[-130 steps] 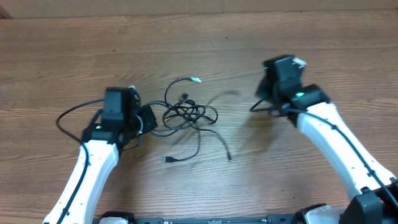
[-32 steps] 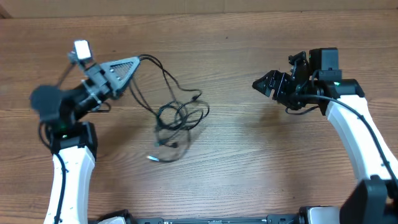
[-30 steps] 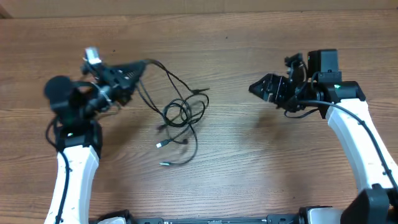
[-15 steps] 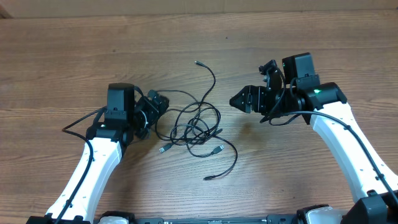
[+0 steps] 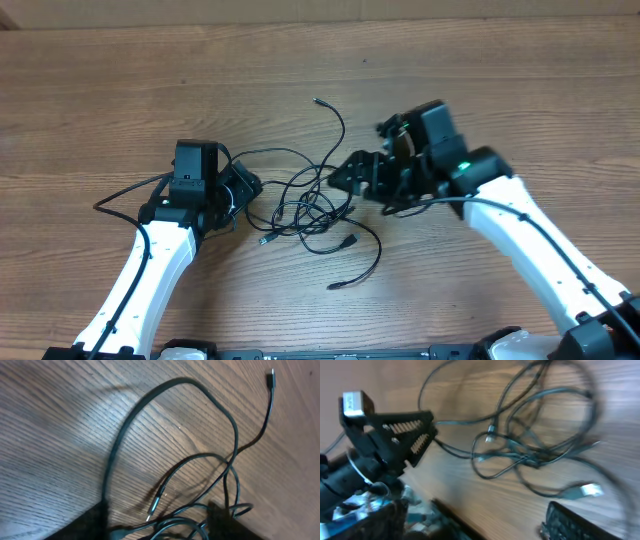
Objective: Untangle cables
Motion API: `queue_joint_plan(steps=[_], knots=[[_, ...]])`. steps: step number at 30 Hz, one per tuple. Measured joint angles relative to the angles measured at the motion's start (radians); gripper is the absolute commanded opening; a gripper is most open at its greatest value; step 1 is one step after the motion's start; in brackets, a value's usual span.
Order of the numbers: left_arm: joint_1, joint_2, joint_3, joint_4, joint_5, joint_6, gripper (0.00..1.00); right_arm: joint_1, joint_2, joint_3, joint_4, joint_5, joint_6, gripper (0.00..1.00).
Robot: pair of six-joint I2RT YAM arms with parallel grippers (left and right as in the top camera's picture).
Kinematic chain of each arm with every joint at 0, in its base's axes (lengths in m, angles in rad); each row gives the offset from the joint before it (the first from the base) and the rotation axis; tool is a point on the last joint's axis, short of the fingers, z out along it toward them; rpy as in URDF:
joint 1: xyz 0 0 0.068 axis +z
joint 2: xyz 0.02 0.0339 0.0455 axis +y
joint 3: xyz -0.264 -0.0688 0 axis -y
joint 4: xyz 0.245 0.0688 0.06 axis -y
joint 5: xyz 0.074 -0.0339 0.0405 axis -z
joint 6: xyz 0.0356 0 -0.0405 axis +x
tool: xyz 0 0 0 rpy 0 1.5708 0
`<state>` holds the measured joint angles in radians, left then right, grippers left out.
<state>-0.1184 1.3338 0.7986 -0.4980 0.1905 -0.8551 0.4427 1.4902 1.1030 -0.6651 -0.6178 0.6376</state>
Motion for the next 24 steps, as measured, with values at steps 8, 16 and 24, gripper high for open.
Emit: queue_joint_plan(steps=[8,16,24], knots=[[0.0,0.0,0.0,0.0,0.004,0.002,0.34,0.05,0.033,-0.152,0.413,-0.003,0.423,0.79],[0.0,0.0,0.0,-0.001,0.007,0.002,0.32,0.158,0.154,-0.157,0.604,0.039,0.704,0.72],[0.0,0.0,0.0,-0.001,0.034,0.002,0.3,0.206,0.274,-0.159,0.727,0.101,0.936,0.64]])
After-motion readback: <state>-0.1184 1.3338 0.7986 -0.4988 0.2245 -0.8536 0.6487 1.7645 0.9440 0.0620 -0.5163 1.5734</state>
